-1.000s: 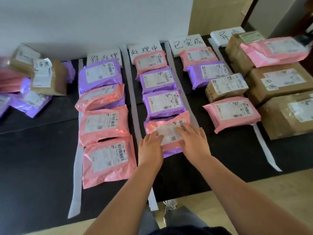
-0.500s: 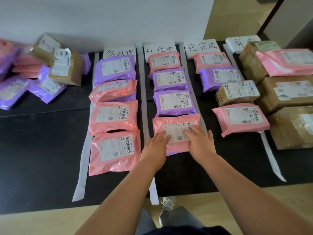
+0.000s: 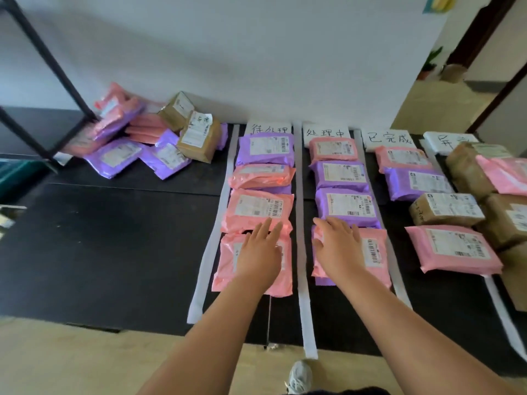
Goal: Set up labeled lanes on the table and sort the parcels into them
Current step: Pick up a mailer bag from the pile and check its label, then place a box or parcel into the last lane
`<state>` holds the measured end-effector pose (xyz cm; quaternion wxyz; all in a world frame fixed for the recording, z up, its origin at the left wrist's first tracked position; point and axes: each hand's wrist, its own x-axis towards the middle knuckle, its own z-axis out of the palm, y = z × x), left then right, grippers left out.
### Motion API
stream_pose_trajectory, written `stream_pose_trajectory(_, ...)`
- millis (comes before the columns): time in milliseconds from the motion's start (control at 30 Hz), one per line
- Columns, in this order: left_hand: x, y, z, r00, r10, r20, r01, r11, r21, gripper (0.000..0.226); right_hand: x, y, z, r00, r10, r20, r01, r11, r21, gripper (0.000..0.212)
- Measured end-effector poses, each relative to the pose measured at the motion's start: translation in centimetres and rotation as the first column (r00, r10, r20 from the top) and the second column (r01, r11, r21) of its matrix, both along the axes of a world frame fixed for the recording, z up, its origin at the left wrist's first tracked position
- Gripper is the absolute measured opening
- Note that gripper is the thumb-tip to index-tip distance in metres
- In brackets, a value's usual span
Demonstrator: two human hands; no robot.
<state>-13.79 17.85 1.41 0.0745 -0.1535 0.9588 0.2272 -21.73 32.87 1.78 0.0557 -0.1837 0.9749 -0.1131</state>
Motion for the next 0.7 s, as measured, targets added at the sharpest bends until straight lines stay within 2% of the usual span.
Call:
stream_pose_trajectory(200,7.7,-9.5,1.4,0.995,0.1,-0.03,-0.102,0.993,-0.061,0.06,6.5,-9.4,1.1,0.994,0.104,-0.033,-0.107,0.992,-0.072,0.05)
stream_pose_trajectory(367,15.3,-18.1,1.3,0.976,0.215,-0.015,-0.215,0.976,-0.015,0.061,14.1,-18.5,0.8,0.989,0.146,0.015,-0.143,0.984,-0.109,0.051)
stream_pose_trajectory(500,20.5,-23.5,0.9,0.972,0.236,0.011,-0.236,0.972,-0.009,0.062,18.7,-24.4,0.5,0.983,0.166,0.079,-0.155,0.98,-0.124,0.054)
stream_pose_trajectory(700,23.6,-29.6,1.3,0.951,0.308,-0.007,-0.308,0.951,0.024,0.06,21.2,-30.1,0.9,0.969,0.229,0.09,-0.218,0.97,-0.111,0.055)
